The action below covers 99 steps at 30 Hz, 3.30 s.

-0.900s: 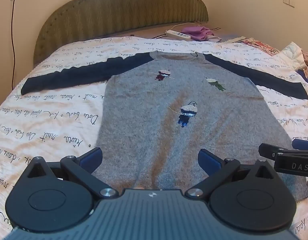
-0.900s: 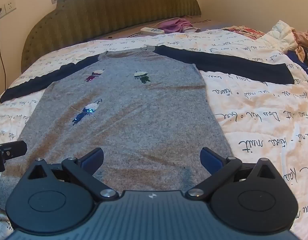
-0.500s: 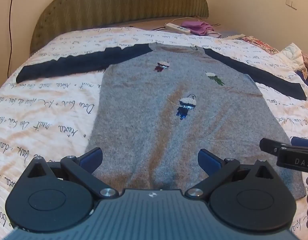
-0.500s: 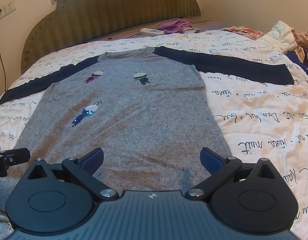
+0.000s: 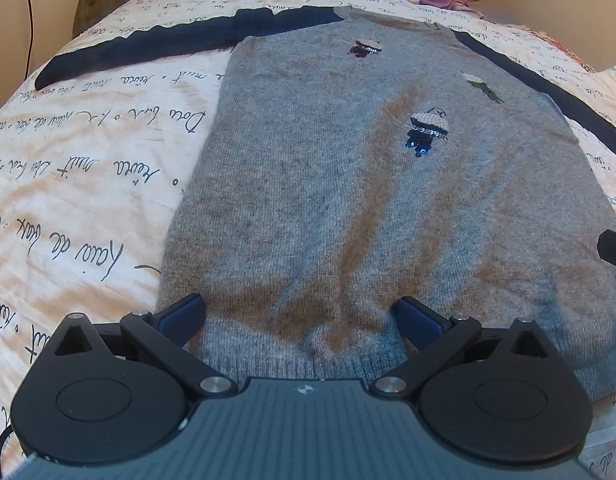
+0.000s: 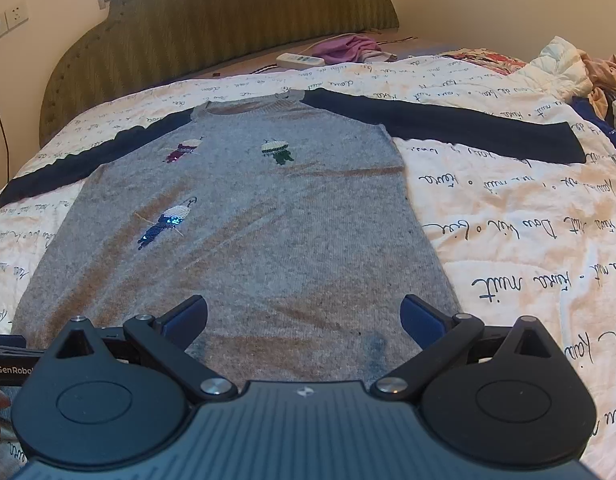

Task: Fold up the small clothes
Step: 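Move both grippers over the grey sweater toward its navy sleeves, then grasp the navy sleeve cuff with the right gripper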

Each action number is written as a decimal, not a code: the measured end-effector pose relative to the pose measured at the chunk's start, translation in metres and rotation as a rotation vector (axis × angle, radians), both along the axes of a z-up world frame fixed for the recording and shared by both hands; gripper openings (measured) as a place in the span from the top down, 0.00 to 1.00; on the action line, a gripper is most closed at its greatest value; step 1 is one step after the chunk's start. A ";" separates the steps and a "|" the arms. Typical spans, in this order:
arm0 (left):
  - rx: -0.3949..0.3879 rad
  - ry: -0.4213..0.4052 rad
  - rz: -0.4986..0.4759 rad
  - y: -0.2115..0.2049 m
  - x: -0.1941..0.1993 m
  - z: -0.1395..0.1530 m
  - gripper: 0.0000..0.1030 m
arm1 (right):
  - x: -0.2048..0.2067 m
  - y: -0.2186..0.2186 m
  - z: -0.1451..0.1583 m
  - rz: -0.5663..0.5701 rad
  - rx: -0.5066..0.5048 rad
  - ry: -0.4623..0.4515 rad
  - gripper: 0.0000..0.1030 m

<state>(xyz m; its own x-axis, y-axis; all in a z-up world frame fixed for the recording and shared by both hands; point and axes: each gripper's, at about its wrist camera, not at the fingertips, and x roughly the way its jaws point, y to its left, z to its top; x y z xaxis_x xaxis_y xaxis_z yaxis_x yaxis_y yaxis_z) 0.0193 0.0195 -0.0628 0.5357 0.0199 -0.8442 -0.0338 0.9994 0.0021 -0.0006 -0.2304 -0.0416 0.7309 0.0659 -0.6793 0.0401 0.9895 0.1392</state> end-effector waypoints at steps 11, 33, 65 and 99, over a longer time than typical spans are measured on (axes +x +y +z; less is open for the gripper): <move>-0.004 -0.025 0.000 -0.002 -0.003 0.000 0.00 | -0.001 0.001 -0.004 0.006 0.008 0.016 0.00; 0.056 -0.115 -0.074 -0.025 0.018 0.027 0.00 | 0.024 -0.028 -0.019 -0.027 0.004 0.043 0.00; -0.038 -0.191 -0.125 -0.066 0.166 0.015 0.00 | 0.157 -0.098 -0.008 -0.052 -0.037 -0.003 0.00; -0.012 -0.273 -0.128 -0.068 0.179 -0.026 0.00 | 0.187 -0.382 -0.050 -0.481 0.376 -0.072 0.77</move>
<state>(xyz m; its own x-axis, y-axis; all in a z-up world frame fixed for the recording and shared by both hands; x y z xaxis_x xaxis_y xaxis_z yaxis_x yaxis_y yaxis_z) 0.1984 -0.0489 -0.0890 0.7403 -0.0716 -0.6684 0.0944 0.9955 -0.0022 0.1866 -0.6121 -0.0920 0.7812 -0.0569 -0.6217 0.4476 0.7453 0.4942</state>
